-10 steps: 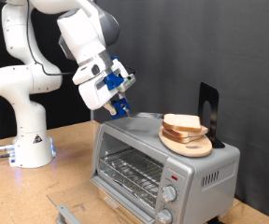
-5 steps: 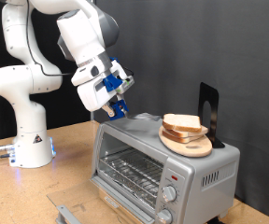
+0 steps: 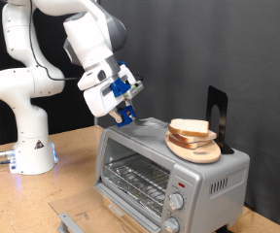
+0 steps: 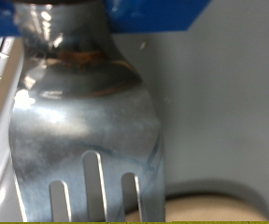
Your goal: Make a piece of toast with the oven
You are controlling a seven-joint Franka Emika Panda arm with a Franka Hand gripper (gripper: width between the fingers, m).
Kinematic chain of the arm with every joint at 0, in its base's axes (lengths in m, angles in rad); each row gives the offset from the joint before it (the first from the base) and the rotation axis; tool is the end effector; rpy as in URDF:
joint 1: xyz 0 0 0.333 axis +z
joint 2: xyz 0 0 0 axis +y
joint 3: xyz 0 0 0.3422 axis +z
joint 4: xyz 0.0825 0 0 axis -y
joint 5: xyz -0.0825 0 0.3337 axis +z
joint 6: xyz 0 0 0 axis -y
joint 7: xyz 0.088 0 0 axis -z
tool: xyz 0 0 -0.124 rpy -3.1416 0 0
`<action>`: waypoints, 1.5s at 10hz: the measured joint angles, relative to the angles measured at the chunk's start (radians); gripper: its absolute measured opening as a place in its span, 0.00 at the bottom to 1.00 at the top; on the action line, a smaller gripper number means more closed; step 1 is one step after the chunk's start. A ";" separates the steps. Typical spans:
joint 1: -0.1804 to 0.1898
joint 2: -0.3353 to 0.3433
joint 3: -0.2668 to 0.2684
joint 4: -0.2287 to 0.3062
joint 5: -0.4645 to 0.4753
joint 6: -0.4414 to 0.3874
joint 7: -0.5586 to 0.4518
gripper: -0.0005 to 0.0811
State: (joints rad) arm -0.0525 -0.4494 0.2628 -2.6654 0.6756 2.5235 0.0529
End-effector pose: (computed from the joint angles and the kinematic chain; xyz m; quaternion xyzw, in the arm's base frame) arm 0.3563 0.0798 0.4451 -0.9580 0.1679 -0.1294 0.1932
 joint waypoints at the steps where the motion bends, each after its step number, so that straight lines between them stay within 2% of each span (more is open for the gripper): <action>1: 0.000 0.001 0.011 -0.009 0.000 0.002 0.000 0.46; 6: 0.008 -0.002 0.033 -0.035 0.040 0.034 -0.004 0.46; 15: 0.008 -0.005 0.005 0.005 0.050 0.024 -0.007 0.46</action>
State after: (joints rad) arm -0.0450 -0.4542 0.2679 -2.6605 0.7253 2.5473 0.0456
